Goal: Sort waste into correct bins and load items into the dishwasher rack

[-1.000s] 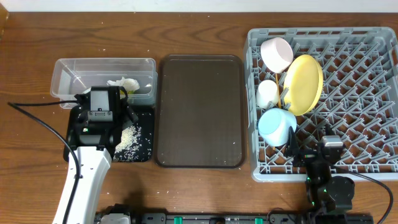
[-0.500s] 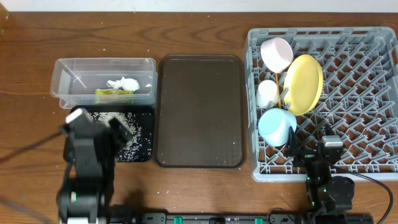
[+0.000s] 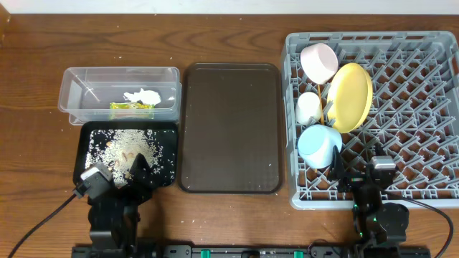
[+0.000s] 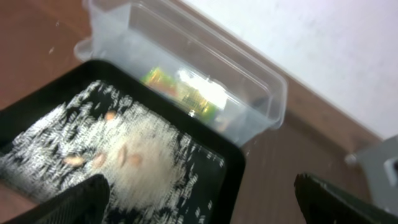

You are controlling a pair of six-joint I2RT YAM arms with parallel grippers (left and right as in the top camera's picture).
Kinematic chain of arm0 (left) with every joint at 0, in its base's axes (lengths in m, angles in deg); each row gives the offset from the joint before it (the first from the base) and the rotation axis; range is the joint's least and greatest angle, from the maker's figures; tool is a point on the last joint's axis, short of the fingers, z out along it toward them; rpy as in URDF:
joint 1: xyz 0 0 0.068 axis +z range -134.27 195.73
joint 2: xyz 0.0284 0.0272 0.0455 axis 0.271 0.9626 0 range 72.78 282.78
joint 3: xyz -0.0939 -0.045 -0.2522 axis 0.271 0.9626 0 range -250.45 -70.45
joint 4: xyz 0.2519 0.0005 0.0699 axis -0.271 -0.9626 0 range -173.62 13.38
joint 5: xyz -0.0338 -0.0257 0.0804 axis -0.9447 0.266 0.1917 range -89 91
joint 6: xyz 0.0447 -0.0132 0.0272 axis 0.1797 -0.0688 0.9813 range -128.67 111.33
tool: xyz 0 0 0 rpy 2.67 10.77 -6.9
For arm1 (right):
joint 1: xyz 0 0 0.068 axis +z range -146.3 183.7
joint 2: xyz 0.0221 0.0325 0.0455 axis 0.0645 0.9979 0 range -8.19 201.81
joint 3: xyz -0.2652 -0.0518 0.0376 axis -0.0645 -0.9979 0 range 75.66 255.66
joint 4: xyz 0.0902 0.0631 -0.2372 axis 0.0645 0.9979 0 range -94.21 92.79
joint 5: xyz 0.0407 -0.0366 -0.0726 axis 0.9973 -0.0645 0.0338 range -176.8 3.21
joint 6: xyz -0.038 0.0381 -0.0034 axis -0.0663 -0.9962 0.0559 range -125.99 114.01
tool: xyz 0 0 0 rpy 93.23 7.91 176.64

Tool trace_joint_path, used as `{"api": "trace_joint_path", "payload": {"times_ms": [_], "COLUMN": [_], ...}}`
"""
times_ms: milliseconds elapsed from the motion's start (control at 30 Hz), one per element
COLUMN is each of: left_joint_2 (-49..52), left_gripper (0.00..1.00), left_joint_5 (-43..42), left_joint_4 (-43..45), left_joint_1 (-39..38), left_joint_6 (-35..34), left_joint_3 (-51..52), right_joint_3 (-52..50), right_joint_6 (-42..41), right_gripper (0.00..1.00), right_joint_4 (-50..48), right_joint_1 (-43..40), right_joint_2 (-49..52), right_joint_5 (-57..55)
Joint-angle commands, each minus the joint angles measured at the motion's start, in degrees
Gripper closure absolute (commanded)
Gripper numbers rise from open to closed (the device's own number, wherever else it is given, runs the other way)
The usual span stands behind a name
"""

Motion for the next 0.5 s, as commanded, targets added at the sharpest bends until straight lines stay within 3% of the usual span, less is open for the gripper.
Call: {"api": "trace_joint_path", "payload": {"times_ms": [0,333,467], "left_joint_2": [-3.1,-5.7,-5.7], "left_gripper": [0.02,0.02,0.02], "left_joint_5": [-1.9,-5.4,-5.4], "left_joint_4": [4.3,31.7,37.8], "left_joint_1": [0.1,0.1,0.1], "left_joint_6": [-0.7,-1.1,-2.7], "left_joint_3": [3.9,17.0,20.0], "right_joint_3": [-0.1,-0.1,-0.1], "right_joint_6": [0.6,0.6,0.6], "right_gripper": [0.01,0.01,0.01], "right_joint_4": [0.3,0.2,0.3], "right_joint_1": [-0.7,-0.7,-0.7], "right_joint_2": [-0.4,-0.3,-0.3], "right_joint_5": [0.0,0.0,0.0]}}
